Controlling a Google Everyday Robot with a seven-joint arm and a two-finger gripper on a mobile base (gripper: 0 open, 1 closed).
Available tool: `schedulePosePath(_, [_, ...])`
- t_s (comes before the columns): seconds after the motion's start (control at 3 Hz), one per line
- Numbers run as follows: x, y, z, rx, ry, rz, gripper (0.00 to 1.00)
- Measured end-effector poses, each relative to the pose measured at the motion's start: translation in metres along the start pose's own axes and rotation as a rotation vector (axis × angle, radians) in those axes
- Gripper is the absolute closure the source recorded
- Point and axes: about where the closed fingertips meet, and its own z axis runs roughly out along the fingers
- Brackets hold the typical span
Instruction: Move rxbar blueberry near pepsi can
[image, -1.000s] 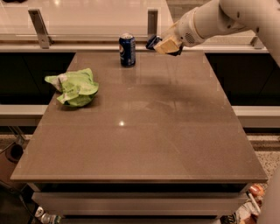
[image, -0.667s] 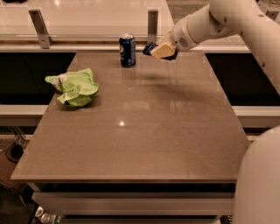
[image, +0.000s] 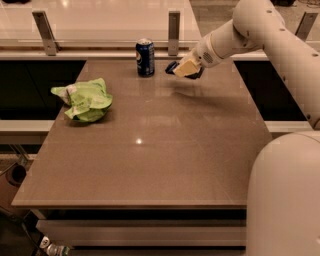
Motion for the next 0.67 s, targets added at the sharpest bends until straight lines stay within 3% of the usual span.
schedulePosePath(0.67, [-0.005,-0.014,0.035,-0.049,0.001,0.002,1.00])
